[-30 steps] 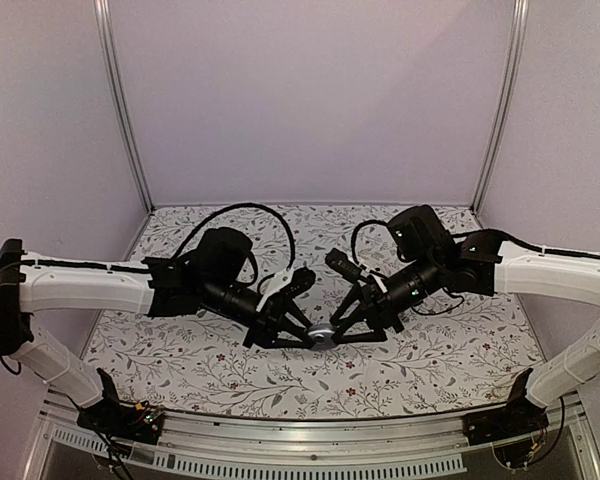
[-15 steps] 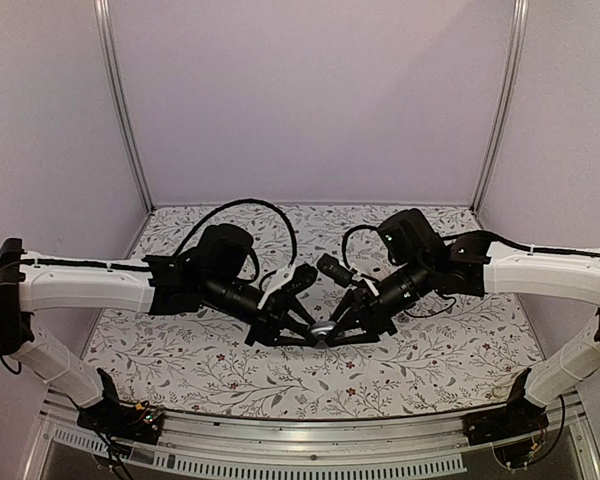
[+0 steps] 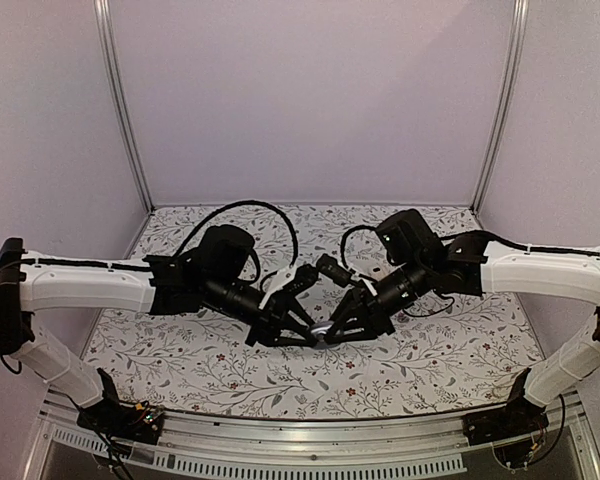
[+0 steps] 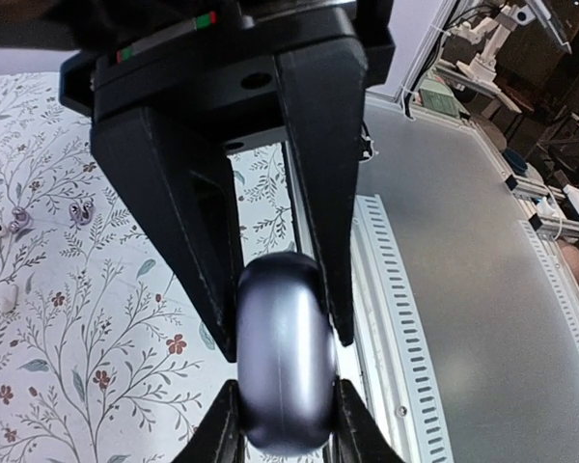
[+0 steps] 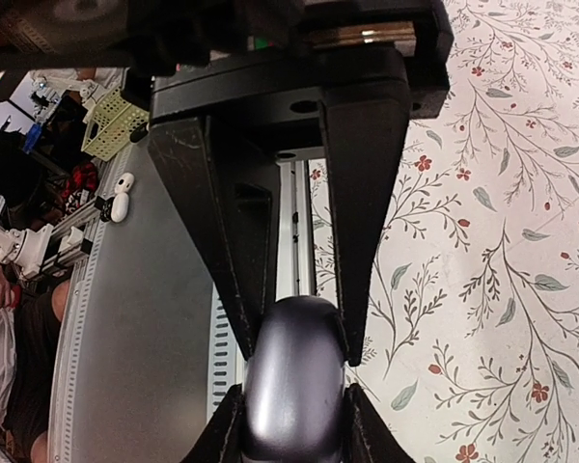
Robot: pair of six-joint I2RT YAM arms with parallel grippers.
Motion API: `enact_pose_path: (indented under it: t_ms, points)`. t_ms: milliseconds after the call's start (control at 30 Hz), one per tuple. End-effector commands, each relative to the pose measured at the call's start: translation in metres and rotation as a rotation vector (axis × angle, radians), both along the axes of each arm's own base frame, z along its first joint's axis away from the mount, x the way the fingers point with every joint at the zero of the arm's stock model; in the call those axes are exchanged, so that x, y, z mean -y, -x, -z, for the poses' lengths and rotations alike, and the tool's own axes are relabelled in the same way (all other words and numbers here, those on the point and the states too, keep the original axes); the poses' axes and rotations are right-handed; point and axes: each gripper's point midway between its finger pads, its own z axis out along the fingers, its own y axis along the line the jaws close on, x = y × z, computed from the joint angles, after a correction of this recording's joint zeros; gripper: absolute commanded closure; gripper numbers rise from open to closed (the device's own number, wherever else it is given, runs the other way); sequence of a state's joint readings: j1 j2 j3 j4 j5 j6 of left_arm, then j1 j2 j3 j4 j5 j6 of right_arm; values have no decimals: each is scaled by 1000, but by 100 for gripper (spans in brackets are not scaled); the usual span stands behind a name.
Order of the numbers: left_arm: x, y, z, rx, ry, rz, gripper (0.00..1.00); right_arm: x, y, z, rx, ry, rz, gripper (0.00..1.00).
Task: Insert the wireless bluetooth earbuds into the charging case
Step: Pass from the left arm to the right, then pass from the right arm to the left
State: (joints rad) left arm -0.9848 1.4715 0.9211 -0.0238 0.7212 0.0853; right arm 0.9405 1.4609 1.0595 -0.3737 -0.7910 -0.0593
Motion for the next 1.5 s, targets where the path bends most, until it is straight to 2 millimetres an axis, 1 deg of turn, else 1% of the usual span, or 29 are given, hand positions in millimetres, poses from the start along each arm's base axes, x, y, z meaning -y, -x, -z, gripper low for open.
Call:
enact_pose_path:
  t_ms: [0, 100, 133, 167, 233, 267, 333, 367, 467, 567, 633, 733, 800, 900, 967, 1100, 1267, 1367, 1467]
  points:
    - [1, -20, -30, 89, 88, -80, 72, -9, -4, -27, 25, -75, 5, 92]
    - [-9, -31, -43, 106, 139, -145, 60, -8, -17, -31, 26, -101, 40, 94]
    - [-14, -34, -47, 108, 154, -168, 54, -6, -22, -36, 14, -118, 63, 94]
    - [-19, -38, -55, 118, 178, -195, 45, -5, -28, -40, 14, -138, 80, 95]
    - [-35, -47, -68, 144, 237, -270, 35, -3, -39, -55, 33, -195, 119, 95]
    - [-45, -53, -77, 160, 276, -318, 26, -2, -45, -62, 35, -218, 140, 95]
    - [-65, -62, -95, 192, 362, -419, 5, -1, -57, -80, 68, -278, 177, 96]
    - [-75, -66, -103, 194, 402, -475, 1, -2, -63, -96, 92, -333, 196, 96]
    - [-101, -66, -133, 188, 549, -577, 0, -2, -73, -136, 153, -465, 223, 96]
    - [-113, -58, -157, 187, 643, -585, 0, -2, -72, -173, 191, -588, 209, 95]
    - [-111, -52, -166, 167, 672, -549, 2, -2, -67, -190, 201, -655, 182, 97]
    - [-97, -40, -173, 115, 686, -456, 12, -3, -61, -202, 198, -723, 138, 99]
    - [-88, -36, -174, 94, 708, -419, 17, -4, -58, -206, 197, -754, 112, 98]
    - [-77, -32, -175, 60, 739, -392, 21, -11, -54, -207, 176, -771, 86, 98]
    - [-69, -29, -178, 50, 760, -374, 26, -18, -51, -203, 167, -767, 73, 98]
    - [-55, -29, -182, 44, 786, -365, 32, -27, -47, -196, 152, -757, 73, 98]
    - [-43, -26, -186, 42, 811, -349, 37, -29, -48, -189, 153, -749, 100, 97]
    - [-37, -26, -185, 50, 811, -358, 40, -28, -48, -186, 148, -747, 109, 96]
    - [-35, -24, -185, 51, 818, -358, 42, -29, -46, -182, 139, -742, 108, 96]
